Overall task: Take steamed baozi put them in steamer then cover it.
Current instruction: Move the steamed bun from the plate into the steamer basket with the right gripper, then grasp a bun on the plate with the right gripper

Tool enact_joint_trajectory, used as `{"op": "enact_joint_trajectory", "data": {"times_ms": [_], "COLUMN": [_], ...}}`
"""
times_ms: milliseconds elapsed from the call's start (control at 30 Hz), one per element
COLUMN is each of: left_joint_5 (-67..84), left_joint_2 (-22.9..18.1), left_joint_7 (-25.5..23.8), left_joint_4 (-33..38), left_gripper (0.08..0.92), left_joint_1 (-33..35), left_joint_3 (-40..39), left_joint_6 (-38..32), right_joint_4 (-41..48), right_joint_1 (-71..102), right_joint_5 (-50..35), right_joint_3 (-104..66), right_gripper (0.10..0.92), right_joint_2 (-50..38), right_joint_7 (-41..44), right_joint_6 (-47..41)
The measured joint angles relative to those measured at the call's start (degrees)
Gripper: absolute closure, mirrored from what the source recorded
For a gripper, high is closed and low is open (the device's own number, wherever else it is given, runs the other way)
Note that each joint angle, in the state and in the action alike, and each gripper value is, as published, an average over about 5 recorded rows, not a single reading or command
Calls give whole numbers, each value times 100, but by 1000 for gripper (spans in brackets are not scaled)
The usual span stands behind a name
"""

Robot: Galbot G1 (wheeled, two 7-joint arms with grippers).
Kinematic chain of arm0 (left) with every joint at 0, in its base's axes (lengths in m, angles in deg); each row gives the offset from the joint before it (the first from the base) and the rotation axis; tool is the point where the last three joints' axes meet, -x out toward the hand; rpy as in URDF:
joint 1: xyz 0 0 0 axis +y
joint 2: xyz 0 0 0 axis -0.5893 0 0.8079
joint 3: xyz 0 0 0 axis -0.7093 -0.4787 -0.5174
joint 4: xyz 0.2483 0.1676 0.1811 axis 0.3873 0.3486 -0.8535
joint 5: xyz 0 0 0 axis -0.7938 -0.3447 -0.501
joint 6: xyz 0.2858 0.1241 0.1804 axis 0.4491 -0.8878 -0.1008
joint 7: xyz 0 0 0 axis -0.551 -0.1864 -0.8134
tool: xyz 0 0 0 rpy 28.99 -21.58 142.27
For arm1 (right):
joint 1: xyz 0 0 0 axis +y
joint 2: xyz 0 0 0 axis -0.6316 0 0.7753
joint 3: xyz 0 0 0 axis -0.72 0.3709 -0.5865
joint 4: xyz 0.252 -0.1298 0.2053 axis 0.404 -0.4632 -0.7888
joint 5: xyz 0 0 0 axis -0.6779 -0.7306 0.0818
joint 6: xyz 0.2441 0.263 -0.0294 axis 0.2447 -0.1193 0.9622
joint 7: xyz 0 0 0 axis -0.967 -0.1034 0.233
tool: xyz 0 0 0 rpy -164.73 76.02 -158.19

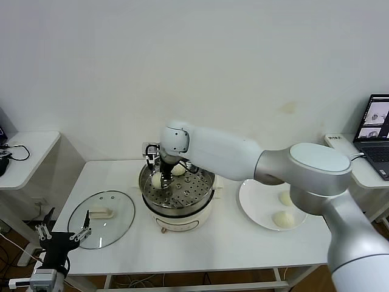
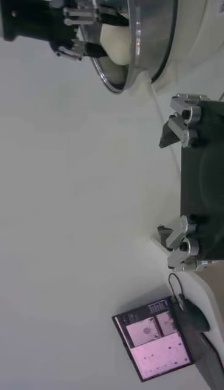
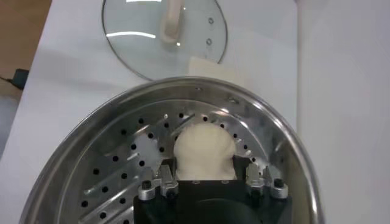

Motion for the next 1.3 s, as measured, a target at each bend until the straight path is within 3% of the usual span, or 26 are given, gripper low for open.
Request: {"op": "enact_joint_trajectory", "data": {"times_ms": [200, 467, 567, 933, 1300], "left_joint_5": [0, -4, -5, -1, -13], "left_joint_2": [4, 1, 3, 57, 129], "left_joint_7": [1, 1, 2, 1, -7], "left_joint_4": [-8, -3, 9, 70, 104], "left_gripper": [177, 177, 177, 177, 177], "left_joint_1": [-22, -31, -28, -28, 9], "left_joint_3": [-27, -44, -41, -39, -113], "left_joint_6": [-2, -2, -2, 0, 14], "right_joint_4": [171, 205, 148, -591, -1765], "right_joint_1": [119, 106, 30, -626, -1066], "right_joint_5": [54, 114, 154, 310, 807], "right_joint_3": [-60, -145, -180, -76, 15], "right_gripper": [434, 246, 209, 203, 203], "right_joint_2": [105, 99, 40, -798, -2634], "right_joint_7": [-82, -22, 100, 845, 1617], "right_joint_6": [-3, 37, 104, 619, 1336]}}
